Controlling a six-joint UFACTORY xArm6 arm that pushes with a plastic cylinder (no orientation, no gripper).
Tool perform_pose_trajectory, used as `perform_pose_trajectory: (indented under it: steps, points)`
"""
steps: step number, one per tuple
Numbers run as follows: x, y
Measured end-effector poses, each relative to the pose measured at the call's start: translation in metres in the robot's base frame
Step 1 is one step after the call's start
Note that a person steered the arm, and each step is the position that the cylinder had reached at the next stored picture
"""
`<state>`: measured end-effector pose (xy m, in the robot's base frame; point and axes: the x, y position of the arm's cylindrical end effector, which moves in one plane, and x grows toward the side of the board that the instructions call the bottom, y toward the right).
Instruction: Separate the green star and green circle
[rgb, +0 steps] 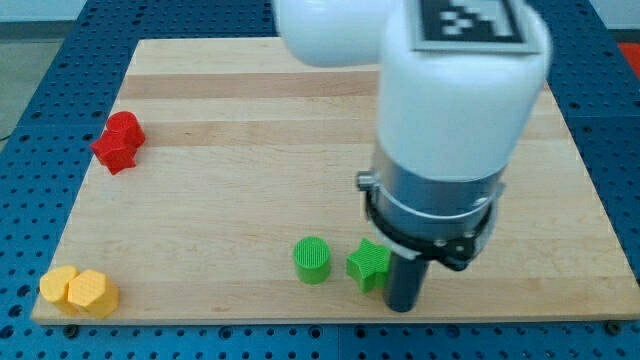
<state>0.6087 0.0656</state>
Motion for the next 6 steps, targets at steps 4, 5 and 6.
perform_pose_trajectory:
  steps: [4,5,6]
  points:
    - [-0.047,-0.100]
    - [-0.068,-0.085]
    - [-0.058,-0.048]
